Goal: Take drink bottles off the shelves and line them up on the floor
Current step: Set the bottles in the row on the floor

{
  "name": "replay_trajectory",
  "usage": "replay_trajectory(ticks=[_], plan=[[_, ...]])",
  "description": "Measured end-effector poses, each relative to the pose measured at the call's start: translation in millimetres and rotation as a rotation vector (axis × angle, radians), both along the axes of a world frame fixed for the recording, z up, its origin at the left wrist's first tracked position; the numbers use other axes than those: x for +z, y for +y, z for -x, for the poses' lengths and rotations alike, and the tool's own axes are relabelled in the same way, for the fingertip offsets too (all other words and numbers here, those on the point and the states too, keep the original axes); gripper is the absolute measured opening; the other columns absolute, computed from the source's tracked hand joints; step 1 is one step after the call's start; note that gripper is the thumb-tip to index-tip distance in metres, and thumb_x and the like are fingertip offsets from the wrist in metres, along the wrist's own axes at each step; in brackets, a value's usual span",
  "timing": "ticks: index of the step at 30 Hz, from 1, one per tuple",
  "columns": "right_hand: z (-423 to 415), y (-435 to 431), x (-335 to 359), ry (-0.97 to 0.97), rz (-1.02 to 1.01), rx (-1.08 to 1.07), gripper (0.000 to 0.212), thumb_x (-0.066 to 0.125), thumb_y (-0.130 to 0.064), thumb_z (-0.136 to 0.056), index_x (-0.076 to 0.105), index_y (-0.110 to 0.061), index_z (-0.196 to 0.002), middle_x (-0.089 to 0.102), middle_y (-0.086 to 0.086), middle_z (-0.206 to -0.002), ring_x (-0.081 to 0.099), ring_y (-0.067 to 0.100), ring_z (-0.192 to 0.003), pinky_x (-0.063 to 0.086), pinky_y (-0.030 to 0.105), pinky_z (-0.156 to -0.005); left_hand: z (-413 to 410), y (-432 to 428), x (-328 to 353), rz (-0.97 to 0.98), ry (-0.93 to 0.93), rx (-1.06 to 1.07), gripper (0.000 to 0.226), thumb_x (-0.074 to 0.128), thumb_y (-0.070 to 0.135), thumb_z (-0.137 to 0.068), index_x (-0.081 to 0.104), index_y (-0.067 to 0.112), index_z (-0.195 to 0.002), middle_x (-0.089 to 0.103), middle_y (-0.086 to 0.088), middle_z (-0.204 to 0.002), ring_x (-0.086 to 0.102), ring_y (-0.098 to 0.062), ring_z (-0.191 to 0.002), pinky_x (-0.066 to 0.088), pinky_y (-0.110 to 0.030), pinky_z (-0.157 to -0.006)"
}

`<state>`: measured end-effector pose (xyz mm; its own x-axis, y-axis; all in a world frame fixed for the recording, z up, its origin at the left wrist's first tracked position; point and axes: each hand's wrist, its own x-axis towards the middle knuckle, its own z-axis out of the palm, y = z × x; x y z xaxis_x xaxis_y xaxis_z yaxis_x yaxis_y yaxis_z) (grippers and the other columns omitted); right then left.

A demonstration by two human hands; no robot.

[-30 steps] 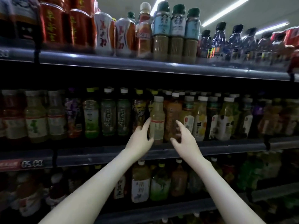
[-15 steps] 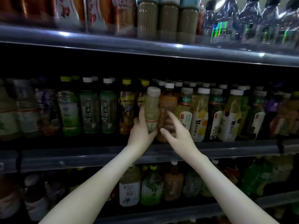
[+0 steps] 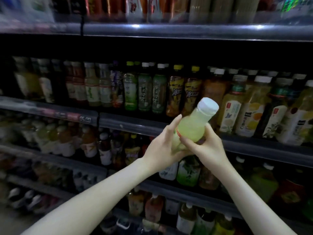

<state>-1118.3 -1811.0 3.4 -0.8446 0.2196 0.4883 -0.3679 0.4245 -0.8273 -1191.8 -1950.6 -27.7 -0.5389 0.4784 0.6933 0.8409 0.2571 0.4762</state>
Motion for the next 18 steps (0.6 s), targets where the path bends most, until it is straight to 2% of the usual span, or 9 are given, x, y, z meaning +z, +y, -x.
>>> replay_trajectory(ticks=[2,4,5,7,9,10,14,16,18], plan=[[-6.9,-8.4,-13.2,-0.074,0.094,0.081,0.041,0.079,-0.027,-0.073,0.059,-0.034,-0.108,0.069,-0.014,-0.100,0.064,-0.006,-0.088,0.049,0.009,-0.066,-9.6,-23.4,-7.7,0.074,-0.384,-0.086,0.103,0.075,0.046,-0.075,-0.003,0.052,-0.141,0.053,0.003,-0.131,0.060,-0.010,-0.111,0.050,-0.032,-0.094],[-11.0,-19.2,-22.0,-0.121,0.174,0.171,0.042,0.079,-0.025,-0.070,0.063,-0.028,-0.109,0.072,-0.009,-0.099,0.067,-0.001,-0.088,0.051,0.012,-0.066,-13.8,-47.0,-11.4,0.143,-0.695,-0.168,0.097,0.078,0.046,-0.070,0.015,0.046,-0.144,0.056,0.009,-0.129,0.058,-0.005,-0.114,0.047,-0.034,-0.100],[-11.5,-25.6,-25.3,-0.138,0.188,0.204,0.045,0.079,-0.027,-0.068,0.064,-0.025,-0.110,0.073,-0.007,-0.099,0.068,0.003,-0.088,0.052,0.015,-0.067,-16.3,-58.2,-10.9,0.189,-0.774,-0.179,0.089,0.078,0.045,-0.069,0.027,0.042,-0.142,0.058,0.011,-0.128,0.058,-0.005,-0.115,0.046,-0.035,-0.102],[-10.4,-40.9,-30.7,-0.178,0.182,0.277,0.050,0.078,-0.033,-0.063,0.064,-0.024,-0.111,0.073,-0.006,-0.099,0.069,0.009,-0.091,0.056,0.024,-0.073,-23.5,-79.6,-9.5,0.262,-0.833,-0.148,0.065,0.078,0.036,-0.073,0.048,0.038,-0.131,0.063,0.012,-0.122,0.060,-0.004,-0.111,0.048,-0.033,-0.100],[-4.9,-57.7,-36.7,-0.231,0.181,0.351,0.052,0.077,-0.036,-0.065,0.062,-0.026,-0.113,0.072,-0.006,-0.103,0.069,0.013,-0.094,0.056,0.035,-0.080,-30.8,-99.0,-11.9,0.285,-0.833,-0.067,0.047,0.077,0.032,-0.078,0.055,0.037,-0.119,0.066,0.012,-0.115,0.062,-0.003,-0.105,0.050,-0.027,-0.095],[-0.8,-67.9,-40.6,-0.258,0.201,0.382,0.051,0.076,-0.036,-0.066,0.061,-0.028,-0.115,0.071,-0.006,-0.106,0.068,0.013,-0.096,0.056,0.036,-0.081,-33.9,-108.4,-16.0,0.279,-0.830,-0.016,0.042,0.077,0.034,-0.078,0.056,0.038,-0.114,0.067,0.013,-0.112,0.063,-0.002,-0.102,0.051,-0.026,-0.092],[16.5,-120.6,-60.1,-0.349,0.273,0.404,0.059,0.072,-0.044,-0.068,0.052,-0.029,-0.122,0.067,-0.008,-0.112,0.066,0.005,-0.099,0.055,0.025,-0.080,-39.3,-150.5,-39.3,0.231,-0.813,0.203,0.042,0.075,0.046,-0.073,0.058,0.033,-0.109,0.066,0.013,-0.103,0.063,-0.003,-0.093,0.054,-0.025,-0.082],[23.8,-154.1,-70.1,-0.378,0.241,0.393,0.055,0.071,-0.050,-0.068,0.051,-0.035,-0.117,0.065,-0.015,-0.108,0.065,-0.001,-0.093,0.051,0.019,-0.074,-38.9,-179.5,-51.7,0.228,-0.787,0.327,0.044,0.073,0.050,-0.067,0.056,0.032,-0.104,0.066,0.012,-0.097,0.063,-0.005,-0.088,0.054,-0.027,-0.078],[33.6,-193.2,-81.7,-0.422,0.211,0.364,0.050,0.074,-0.052,-0.070,0.050,-0.036,-0.110,0.063,-0.017,-0.105,0.063,-0.001,-0.090,0.052,0.020,-0.072,-39.0,-215.6,-61.5,0.215,-0.779,0.417,0.044,0.071,0.048,-0.065,0.053,0.034,-0.102,0.065,0.012,-0.092,0.062,-0.005,-0.084,0.054,-0.025,-0.073]])
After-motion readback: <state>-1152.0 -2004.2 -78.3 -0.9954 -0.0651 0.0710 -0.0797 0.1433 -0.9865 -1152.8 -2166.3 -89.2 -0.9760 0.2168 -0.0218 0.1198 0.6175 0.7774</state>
